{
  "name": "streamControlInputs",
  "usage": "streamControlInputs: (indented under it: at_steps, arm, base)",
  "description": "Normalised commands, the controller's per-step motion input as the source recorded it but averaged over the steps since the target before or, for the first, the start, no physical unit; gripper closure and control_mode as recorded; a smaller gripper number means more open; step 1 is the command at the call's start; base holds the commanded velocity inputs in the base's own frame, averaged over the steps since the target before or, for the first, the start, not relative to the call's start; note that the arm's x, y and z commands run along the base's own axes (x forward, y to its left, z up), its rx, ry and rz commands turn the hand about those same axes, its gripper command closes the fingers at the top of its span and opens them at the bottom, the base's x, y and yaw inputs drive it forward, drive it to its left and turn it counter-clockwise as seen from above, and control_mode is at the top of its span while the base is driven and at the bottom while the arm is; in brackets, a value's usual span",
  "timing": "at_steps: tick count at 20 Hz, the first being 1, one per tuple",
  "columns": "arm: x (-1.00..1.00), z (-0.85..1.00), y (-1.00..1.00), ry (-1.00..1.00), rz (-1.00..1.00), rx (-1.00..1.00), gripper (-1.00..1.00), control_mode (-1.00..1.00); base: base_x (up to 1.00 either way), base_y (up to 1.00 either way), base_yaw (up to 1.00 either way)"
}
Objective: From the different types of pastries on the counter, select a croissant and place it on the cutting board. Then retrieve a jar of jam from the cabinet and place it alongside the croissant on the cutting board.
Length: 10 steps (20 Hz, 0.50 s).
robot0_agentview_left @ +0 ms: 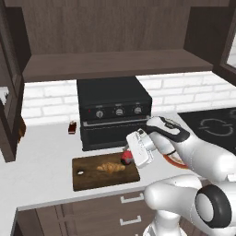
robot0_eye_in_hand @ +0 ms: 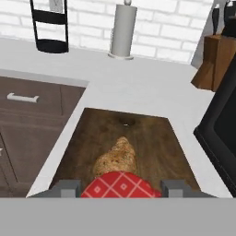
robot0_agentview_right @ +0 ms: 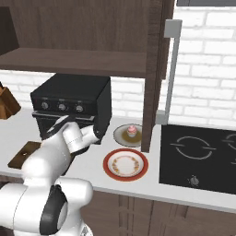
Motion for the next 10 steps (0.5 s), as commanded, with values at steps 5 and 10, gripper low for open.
streamControlInputs:
  at_steps: [5,10]
  arm:
    - [0.22,0.0,-0.11,-0.05,0.05,0.0,1.0,-1.0]
    - [0.2,-0.08,-0.02,-0.03,0.06,0.0,1.0,-1.0]
  base:
    - [0.0,0.0,0.0]
    - [0.0,0.0,0.0]
